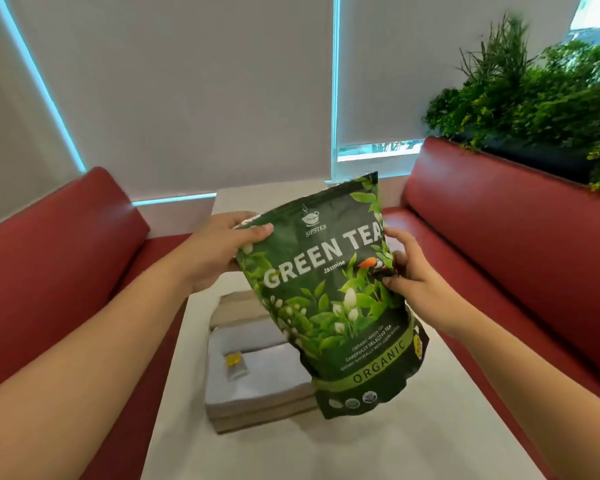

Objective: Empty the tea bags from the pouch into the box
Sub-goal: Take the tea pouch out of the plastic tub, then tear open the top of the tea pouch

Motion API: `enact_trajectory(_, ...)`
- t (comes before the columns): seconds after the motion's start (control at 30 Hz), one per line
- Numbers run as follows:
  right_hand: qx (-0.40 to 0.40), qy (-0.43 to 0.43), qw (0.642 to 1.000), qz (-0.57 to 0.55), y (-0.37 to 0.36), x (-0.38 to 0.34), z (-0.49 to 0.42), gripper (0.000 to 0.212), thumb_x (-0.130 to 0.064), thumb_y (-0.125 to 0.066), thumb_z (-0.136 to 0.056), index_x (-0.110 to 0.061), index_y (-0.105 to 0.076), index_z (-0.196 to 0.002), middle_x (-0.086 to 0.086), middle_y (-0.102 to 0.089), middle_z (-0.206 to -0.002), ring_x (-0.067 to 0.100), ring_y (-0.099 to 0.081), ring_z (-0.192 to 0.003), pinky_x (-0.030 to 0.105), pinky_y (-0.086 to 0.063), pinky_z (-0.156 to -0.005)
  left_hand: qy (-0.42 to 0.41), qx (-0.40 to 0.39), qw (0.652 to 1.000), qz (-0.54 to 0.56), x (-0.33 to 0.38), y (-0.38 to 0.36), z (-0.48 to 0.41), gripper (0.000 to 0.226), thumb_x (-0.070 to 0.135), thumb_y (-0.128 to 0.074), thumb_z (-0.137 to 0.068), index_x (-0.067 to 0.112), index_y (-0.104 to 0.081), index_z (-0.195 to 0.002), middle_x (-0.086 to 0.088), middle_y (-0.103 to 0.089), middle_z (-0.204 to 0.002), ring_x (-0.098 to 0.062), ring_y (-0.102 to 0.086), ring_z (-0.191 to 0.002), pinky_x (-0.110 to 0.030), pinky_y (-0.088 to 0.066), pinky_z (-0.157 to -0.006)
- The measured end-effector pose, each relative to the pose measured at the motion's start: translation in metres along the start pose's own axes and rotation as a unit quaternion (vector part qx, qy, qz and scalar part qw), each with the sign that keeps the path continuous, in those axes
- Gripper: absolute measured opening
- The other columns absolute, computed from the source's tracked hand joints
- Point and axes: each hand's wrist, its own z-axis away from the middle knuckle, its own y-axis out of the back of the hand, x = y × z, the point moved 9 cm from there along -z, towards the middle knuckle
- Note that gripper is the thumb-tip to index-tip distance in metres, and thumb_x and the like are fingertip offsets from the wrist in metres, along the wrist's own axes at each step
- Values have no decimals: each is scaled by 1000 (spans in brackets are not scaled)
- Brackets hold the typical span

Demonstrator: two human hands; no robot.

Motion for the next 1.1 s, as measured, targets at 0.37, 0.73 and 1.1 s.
enact_trajectory(0.37, -105, -129, 986, 19, -2, 68, 40, 67, -8, -50, -66, -35, -50, -127, -6, -64, -125, 14, -59, -116, 41, -51, -95, 64, -177, 965, -183, -24, -79, 51, 20, 13, -63, -88, 12, -68, -108, -5, -73, -105, -21, -71, -95, -39, -56, -88)
enact_trajectory(0.73, -137, -129, 975, 114, 19, 99, 31, 51, 6, -61, -76, -31, -55, -110, -20, -68, -93, -5, -64, -87, 11, -49, -72, 77, -217, 942, -244, -23, -125, 41, 22, 24, -62, -88, 16, -64, -108, -9, -70, -107, -23, -70, -94, -45, -57, -85)
enact_trajectory(1.1, 147, 14, 983, 106, 58, 29, 50, 28, -13, -65, -86, -21, -54, -110, 0, -56, -95, 7, -54, -77, 24, -48, -66, 73, -191, 965, -164, -10, -162, 22, 26, 34, -51, -95, 13, -60, -83, 13, -62, -53, -5, -61, -54, -20, -52, -57)
